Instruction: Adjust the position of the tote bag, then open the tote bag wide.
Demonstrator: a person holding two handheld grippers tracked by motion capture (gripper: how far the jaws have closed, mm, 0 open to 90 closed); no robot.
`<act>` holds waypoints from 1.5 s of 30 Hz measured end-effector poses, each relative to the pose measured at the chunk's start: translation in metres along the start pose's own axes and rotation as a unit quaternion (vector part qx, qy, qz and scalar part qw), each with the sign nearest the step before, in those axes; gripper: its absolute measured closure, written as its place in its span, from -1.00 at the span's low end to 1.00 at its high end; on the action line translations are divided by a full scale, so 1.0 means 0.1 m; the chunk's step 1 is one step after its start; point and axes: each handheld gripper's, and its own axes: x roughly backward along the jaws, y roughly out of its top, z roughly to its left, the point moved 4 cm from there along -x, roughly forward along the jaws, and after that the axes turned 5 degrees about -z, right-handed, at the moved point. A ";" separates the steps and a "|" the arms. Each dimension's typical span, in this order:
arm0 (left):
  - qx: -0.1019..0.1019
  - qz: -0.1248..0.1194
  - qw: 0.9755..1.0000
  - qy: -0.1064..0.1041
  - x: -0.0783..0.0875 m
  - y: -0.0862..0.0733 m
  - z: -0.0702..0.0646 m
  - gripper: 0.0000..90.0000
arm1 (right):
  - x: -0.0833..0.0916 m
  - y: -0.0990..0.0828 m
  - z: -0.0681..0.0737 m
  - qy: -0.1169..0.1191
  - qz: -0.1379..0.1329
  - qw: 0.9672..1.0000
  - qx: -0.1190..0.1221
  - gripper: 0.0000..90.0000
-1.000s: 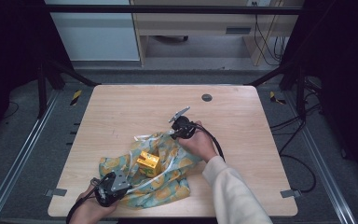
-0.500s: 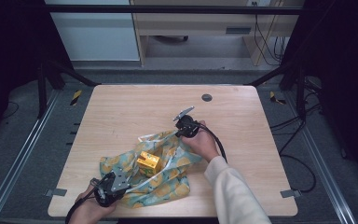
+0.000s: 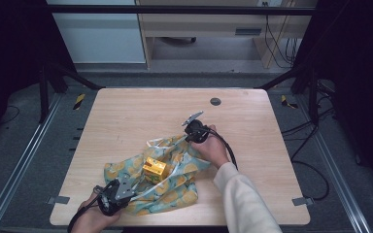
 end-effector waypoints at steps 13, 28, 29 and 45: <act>0.001 -0.002 1.000 0.001 0.02 0.01 0.00 1.00 | 0.01 0.00 -0.03 -0.025 -0.002 1.000 0.003 0.98; 0.030 -0.131 0.987 0.085 0.31 0.19 0.14 0.09 | 0.56 0.19 0.17 -0.059 -0.055 0.997 0.022 -0.45; 0.034 -0.139 0.985 0.091 0.33 0.20 0.15 0.08 | 0.62 0.19 0.18 -0.056 -0.063 0.996 0.020 -0.45; 0.066 -0.135 0.980 0.131 0.35 0.42 0.38 0.07 | 1.17 -0.22 0.60 0.002 -0.104 0.994 0.021 -0.18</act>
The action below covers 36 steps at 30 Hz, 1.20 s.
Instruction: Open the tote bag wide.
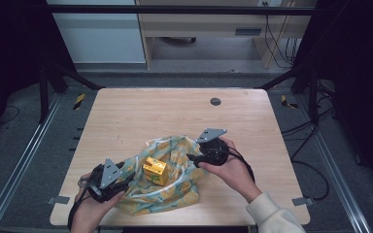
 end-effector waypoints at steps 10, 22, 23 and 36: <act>-0.001 0.056 0.998 -0.005 -0.42 -0.07 0.02 -0.01 | -0.27 -0.19 0.16 0.055 0.030 0.998 -0.017 -0.47; -0.033 0.106 0.993 -0.036 -0.51 -0.21 -0.13 0.78 | -0.19 -0.63 0.35 0.108 0.063 0.992 0.002 0.98; -0.034 0.108 0.993 -0.035 -0.51 -0.21 -0.14 0.85 | -0.16 -0.65 0.35 0.109 0.061 0.992 -0.001 0.99; -0.040 0.139 0.989 -0.007 -0.53 -0.33 -0.01 0.94 | 0.02 -0.98 0.37 0.117 0.109 0.987 -0.004 1.00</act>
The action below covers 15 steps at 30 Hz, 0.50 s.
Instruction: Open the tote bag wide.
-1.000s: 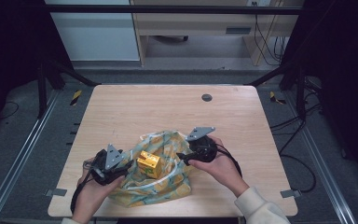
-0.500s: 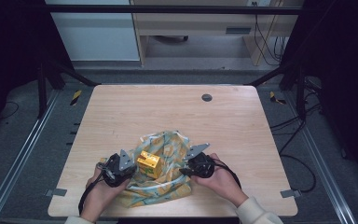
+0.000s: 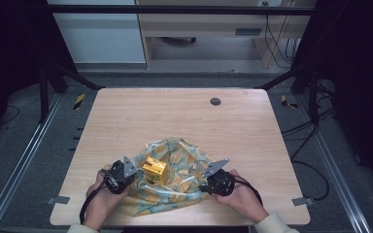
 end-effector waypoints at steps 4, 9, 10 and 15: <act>0.002 0.009 1.000 0.004 0.00 -0.04 0.02 0.94 | 0.02 -0.03 0.01 0.000 0.004 1.000 -0.001 1.00; 0.003 0.001 1.000 -0.002 0.04 -0.06 0.03 0.88 | 0.01 -0.01 0.04 -0.007 0.006 1.000 0.005 0.96; 0.008 -0.011 1.000 -0.002 0.06 -0.05 0.03 0.81 | 0.02 0.00 0.04 -0.010 -0.002 1.000 0.007 0.83; 0.034 -0.043 0.998 0.010 0.20 -0.01 0.04 0.26 | 0.08 0.07 0.04 -0.040 -0.032 0.999 0.013 0.11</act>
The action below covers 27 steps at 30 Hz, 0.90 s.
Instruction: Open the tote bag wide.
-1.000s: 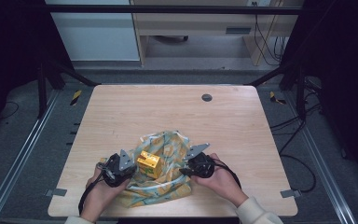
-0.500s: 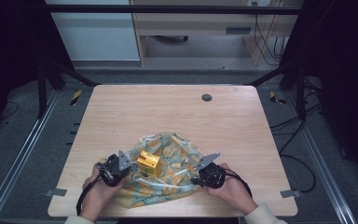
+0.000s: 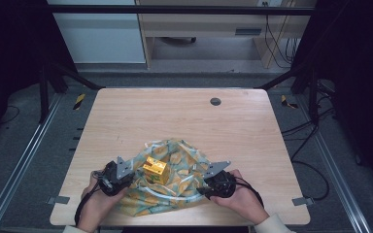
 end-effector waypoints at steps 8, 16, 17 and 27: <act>0.049 -0.055 0.997 0.000 0.18 0.11 0.05 -0.27 | 0.27 0.19 -0.08 -0.033 -0.068 0.997 -0.009 -0.64; 0.089 -0.099 0.991 0.030 0.30 0.12 0.25 -0.47 | 0.64 0.22 -0.33 -0.058 -0.126 0.990 -0.040 -0.82; 0.095 -0.096 0.990 0.035 0.30 0.09 0.30 -0.49 | 0.66 0.20 -0.35 -0.061 -0.128 0.989 -0.045 -0.82; 0.141 -0.091 0.982 0.081 0.37 -0.14 0.69 -0.55 | 0.82 -0.03 -0.72 -0.125 -0.137 0.979 -0.089 -0.84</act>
